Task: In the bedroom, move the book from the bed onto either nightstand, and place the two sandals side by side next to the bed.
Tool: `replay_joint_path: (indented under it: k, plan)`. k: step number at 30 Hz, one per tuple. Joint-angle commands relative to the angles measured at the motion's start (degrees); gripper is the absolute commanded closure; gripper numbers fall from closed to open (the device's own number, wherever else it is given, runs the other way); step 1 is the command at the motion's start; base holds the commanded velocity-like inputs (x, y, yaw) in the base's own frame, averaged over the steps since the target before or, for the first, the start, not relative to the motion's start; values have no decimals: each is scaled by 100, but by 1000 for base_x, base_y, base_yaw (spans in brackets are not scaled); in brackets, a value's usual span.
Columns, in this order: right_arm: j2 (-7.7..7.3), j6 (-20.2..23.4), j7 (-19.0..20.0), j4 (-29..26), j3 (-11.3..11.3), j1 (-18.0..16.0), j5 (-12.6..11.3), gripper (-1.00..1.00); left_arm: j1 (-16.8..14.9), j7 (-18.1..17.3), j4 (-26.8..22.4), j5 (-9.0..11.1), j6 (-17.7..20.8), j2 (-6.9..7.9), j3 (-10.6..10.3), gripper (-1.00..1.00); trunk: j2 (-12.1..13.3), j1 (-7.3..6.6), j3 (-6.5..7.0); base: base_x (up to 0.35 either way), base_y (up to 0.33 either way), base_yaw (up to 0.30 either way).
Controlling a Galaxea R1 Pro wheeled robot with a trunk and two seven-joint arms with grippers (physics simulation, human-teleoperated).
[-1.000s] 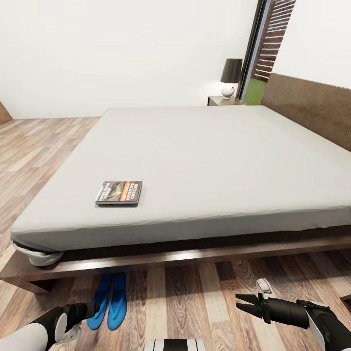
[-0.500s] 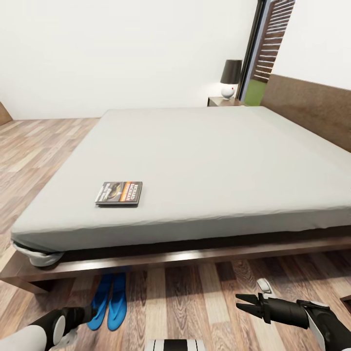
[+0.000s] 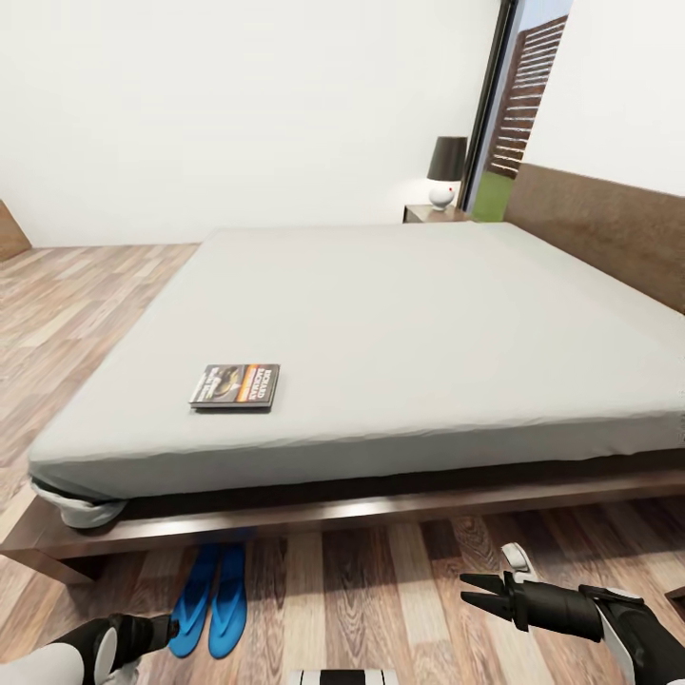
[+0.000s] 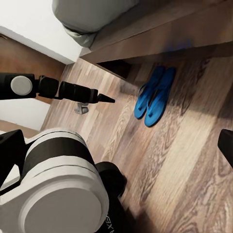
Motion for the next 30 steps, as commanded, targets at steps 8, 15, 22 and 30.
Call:
replay_joint_path:
  k: [8,15,22,30]
  plan:
    - [0,67,20,0,-9,-2,-10,-100,173,24,105,-51,-50,3,34,-100,8,-19,151,0,0,0]
    - [-7,69,20,0,-22,-2,-19,-100,458,17,114,-51,-40,2,36,-100,8,-19,151,0,0,0]
    - [-9,69,20,0,-27,-2,-24,-100,583,31,117,-51,-32,4,45,-100,13,-29,240,0,0,0]
    - [-9,69,20,0,-28,-2,-25,-100,682,39,122,-51,-30,33,62,-100,17,-37,306,0,0,0]
